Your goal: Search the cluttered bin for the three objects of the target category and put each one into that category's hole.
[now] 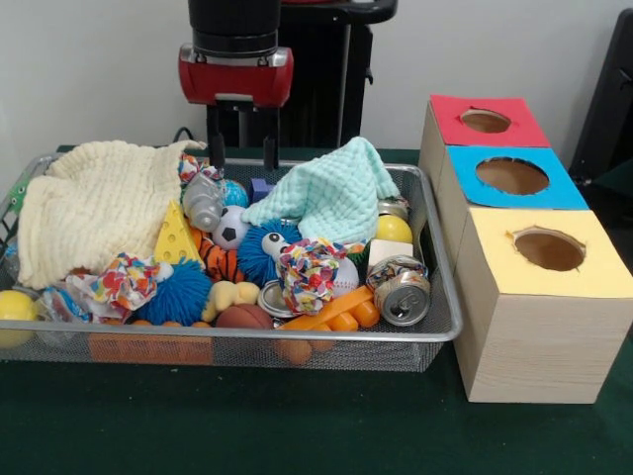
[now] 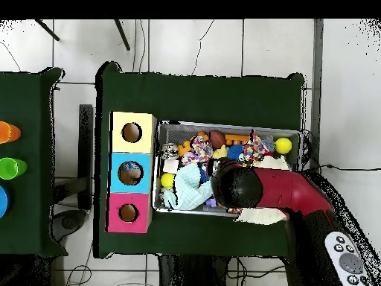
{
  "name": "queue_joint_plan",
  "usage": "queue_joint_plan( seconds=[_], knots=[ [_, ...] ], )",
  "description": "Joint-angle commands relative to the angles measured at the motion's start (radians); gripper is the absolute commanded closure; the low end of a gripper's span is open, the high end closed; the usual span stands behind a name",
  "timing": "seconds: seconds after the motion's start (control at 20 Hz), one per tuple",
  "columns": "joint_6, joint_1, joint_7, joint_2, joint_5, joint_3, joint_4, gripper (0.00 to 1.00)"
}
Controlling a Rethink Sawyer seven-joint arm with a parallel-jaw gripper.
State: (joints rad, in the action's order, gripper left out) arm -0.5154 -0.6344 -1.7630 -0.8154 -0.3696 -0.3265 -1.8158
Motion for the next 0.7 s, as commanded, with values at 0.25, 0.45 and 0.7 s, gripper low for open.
queue_joint_plan(
  seconds=[0.25,0.45,0.7],
  knots=[
    [-0.108,-0.046,0.108,0.062,-0.087,0.002,0.075,0.0],
    [-0.111,-0.061,0.115,0.085,-0.089,0.001,0.092,0.0],
    [-0.083,-0.077,0.116,0.116,-0.105,0.003,0.1,0.0]
  ],
)
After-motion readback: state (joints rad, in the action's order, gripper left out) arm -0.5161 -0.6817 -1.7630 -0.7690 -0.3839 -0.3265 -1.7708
